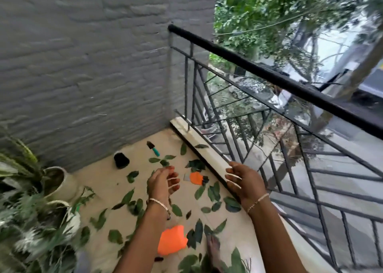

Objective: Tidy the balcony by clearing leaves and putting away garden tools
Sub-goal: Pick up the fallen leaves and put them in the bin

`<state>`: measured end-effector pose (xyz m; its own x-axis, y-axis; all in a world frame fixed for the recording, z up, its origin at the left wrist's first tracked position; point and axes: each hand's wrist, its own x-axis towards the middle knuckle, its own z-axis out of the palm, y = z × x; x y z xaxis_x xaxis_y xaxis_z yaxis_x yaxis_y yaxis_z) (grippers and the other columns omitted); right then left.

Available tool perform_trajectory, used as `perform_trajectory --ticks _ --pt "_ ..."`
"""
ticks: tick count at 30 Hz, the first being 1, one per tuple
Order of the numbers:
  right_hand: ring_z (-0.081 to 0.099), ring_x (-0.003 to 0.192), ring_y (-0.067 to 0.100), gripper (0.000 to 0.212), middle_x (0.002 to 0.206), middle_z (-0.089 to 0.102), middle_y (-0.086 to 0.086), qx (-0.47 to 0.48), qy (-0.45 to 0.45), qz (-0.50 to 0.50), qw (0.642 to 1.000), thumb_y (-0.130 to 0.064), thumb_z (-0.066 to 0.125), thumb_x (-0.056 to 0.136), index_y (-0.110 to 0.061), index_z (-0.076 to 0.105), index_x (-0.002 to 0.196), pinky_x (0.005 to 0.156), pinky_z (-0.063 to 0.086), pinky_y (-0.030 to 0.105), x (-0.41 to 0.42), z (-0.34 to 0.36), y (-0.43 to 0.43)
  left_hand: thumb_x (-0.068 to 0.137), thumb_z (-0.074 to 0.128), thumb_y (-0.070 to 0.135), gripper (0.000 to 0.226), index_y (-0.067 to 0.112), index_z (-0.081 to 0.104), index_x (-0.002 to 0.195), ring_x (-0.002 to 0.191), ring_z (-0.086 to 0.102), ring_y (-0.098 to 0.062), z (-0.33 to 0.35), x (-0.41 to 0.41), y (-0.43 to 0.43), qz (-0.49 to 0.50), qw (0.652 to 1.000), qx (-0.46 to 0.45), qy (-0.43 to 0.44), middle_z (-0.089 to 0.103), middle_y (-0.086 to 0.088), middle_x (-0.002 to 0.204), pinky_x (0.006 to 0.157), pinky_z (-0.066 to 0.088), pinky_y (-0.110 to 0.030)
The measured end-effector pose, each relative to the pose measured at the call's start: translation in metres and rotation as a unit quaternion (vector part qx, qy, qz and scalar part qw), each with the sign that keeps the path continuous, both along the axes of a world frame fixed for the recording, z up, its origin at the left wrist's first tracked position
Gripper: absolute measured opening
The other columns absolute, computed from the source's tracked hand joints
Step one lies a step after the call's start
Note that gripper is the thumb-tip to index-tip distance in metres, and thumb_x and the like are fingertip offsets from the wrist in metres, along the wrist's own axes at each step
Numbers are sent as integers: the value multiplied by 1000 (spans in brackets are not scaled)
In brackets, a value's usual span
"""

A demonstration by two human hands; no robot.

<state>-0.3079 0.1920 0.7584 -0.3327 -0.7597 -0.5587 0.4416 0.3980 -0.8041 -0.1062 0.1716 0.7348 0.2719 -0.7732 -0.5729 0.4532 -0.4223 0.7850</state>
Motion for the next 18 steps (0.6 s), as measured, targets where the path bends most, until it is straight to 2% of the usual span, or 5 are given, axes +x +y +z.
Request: perform_trajectory --ticks 9,13,18 --pt "61 63 16 16 76 66 6 36 30 115 992 -14 52 97 -10 67 97 61 49 26 -54 -23 -187 90 60 6 13 9 64 78 52 55 -16 -2 -49 -142 86 996 30 -10 62 -7 66 54 47 -27" --pt "59 61 16 18 73 65 6 69 32 132 988 -13 51 96 -8 67 100 58 47 25 -62 -42 -249 90 55 0 18 9 65 78 51 54 -16 -18 -55 -182 105 993 52 -4 60 -7 64 49 46 -25" --pt "61 68 23 20 79 65 10 109 41 167 979 -11 51 96 -3 67 105 61 47 29 -51 -83 -314 90 55 3 14 9 65 82 52 55 -18 -51 -42 -229 132 988 84 -9 61 -8 63 53 46 -28"
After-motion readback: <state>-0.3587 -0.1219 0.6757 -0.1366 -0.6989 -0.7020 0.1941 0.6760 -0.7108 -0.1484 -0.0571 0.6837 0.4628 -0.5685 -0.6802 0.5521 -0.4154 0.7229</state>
